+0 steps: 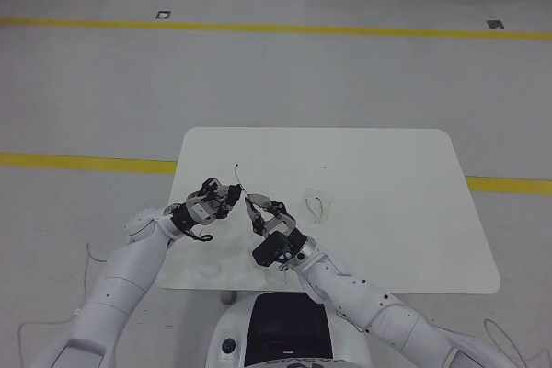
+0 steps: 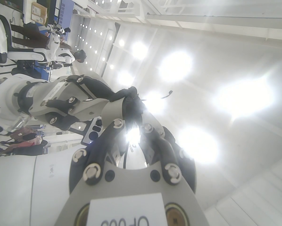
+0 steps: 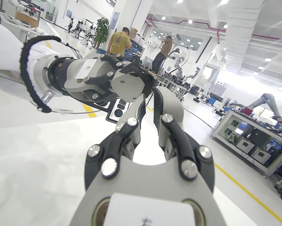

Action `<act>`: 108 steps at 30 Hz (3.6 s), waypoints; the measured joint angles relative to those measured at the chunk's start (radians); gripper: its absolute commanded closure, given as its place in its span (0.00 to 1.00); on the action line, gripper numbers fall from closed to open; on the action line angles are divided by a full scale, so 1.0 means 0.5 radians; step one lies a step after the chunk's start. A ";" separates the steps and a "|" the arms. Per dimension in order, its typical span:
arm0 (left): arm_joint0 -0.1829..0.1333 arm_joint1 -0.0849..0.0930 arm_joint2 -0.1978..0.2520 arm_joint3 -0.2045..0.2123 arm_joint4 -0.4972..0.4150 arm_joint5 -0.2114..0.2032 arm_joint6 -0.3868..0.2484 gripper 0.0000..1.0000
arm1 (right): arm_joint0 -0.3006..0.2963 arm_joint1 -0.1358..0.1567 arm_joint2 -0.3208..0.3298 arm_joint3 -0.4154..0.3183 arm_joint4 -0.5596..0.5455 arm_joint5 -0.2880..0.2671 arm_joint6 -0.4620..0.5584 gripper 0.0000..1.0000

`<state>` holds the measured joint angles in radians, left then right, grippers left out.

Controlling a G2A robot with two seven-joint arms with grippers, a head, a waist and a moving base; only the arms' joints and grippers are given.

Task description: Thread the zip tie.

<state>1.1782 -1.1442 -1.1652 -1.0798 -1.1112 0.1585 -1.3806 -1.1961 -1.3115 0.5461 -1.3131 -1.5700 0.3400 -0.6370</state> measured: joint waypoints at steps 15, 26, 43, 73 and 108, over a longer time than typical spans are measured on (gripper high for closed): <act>0.000 0.000 0.000 0.000 0.000 0.000 0.000 1.00 | -0.019 -0.009 0.034 0.029 0.000 0.000 -0.010 1.00; 0.000 0.000 0.000 0.000 0.000 0.000 0.000 1.00 | -0.038 -0.015 0.055 0.053 0.000 0.000 -0.011 1.00; 0.000 0.000 0.000 0.000 0.000 0.000 0.000 1.00 | -0.036 -0.033 0.052 0.100 0.000 0.000 0.012 1.00; 0.000 0.000 0.000 0.000 0.000 0.000 0.000 1.00 | -0.006 -0.072 0.013 0.186 0.000 0.000 0.054 1.00; 0.000 0.000 0.000 0.000 0.000 0.000 0.000 1.00 | 0.048 -0.088 -0.063 0.258 0.000 0.000 0.166 1.00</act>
<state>1.1782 -1.1442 -1.1652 -1.0798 -1.1112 0.1585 -1.3806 -1.1720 -1.3557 0.5147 -1.1839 -1.5700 0.3400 -0.5541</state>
